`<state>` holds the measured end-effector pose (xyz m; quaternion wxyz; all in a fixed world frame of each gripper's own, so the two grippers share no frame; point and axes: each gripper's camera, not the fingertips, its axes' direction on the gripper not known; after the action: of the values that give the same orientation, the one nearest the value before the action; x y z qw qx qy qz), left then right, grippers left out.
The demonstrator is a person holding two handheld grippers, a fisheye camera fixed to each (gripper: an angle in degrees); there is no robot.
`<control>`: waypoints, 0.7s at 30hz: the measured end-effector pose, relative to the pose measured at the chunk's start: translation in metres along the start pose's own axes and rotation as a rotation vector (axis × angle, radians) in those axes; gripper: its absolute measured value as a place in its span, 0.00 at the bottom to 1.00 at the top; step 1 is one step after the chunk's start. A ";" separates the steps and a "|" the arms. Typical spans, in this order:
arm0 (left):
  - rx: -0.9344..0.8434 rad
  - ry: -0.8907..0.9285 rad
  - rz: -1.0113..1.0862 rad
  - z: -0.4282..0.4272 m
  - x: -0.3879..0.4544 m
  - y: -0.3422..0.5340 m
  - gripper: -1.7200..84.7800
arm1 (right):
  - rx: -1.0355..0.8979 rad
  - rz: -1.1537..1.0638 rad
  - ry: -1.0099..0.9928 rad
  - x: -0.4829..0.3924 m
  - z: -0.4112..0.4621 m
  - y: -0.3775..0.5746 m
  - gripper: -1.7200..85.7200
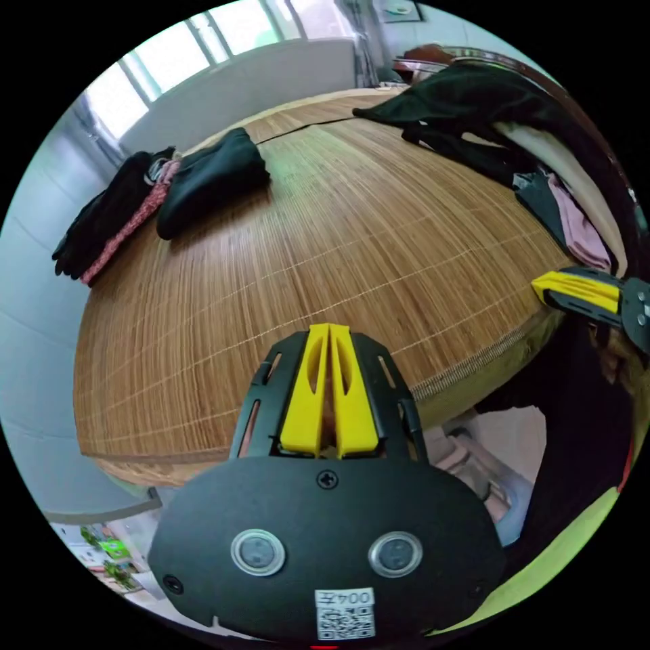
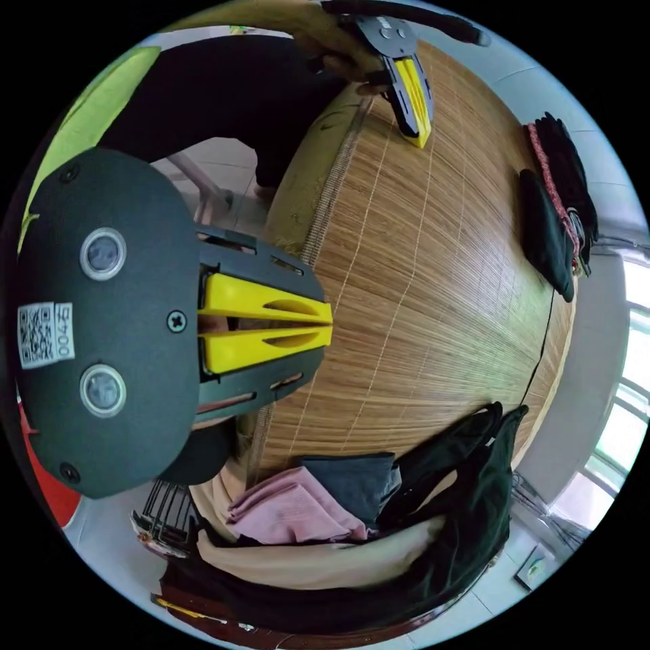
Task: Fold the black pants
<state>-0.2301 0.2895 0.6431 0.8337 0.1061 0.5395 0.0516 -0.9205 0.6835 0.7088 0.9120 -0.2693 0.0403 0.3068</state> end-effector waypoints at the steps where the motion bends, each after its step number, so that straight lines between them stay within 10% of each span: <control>1: -0.001 0.005 -0.027 0.001 0.001 0.001 0.02 | 0.028 0.011 -0.001 -0.002 0.000 0.005 0.02; 6: -0.047 -0.041 0.034 0.005 0.006 -0.006 0.02 | 0.125 0.049 -0.077 0.009 -0.011 0.032 0.02; 13: 0.057 0.336 -0.287 -0.050 -0.048 0.030 0.02 | 0.420 0.394 0.135 0.185 -0.110 0.118 0.14; 21: 0.012 0.411 -0.390 -0.076 -0.064 0.121 0.03 | 0.214 0.452 0.455 0.363 -0.109 0.116 0.17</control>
<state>-0.3226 0.4037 0.6983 0.7003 -0.0074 0.7078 -0.0925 -0.6844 0.9000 0.4750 0.8115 -0.2178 0.3337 0.4274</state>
